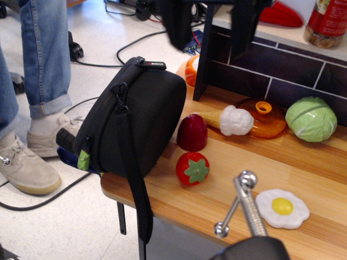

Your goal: Unzip zipper bag

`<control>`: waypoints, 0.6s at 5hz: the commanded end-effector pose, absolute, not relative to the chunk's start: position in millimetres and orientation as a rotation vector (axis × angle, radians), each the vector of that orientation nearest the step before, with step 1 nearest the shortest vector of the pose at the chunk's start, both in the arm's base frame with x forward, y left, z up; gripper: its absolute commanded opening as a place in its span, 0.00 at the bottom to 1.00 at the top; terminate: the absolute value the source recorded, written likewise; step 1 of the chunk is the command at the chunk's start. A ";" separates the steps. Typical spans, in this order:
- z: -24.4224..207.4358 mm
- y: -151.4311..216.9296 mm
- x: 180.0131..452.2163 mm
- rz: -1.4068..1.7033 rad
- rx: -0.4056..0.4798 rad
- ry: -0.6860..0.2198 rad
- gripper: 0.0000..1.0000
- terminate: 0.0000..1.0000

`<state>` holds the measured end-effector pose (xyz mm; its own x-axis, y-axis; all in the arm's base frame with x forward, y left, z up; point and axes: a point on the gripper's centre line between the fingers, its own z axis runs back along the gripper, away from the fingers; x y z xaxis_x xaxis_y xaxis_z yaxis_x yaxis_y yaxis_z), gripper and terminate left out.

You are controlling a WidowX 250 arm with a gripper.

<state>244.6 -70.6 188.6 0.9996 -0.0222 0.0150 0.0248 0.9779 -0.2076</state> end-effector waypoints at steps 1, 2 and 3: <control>170.0 -15.9 197.9 -0.075 -0.156 -0.091 1.00 0.00; 137.6 10.7 188.0 -0.037 -0.128 -0.096 1.00 0.00; 115.1 21.9 186.2 -0.037 -0.084 -0.125 1.00 0.00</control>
<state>182.0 19.5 103.4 0.9930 -0.0184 0.1163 0.0274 0.9967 -0.0766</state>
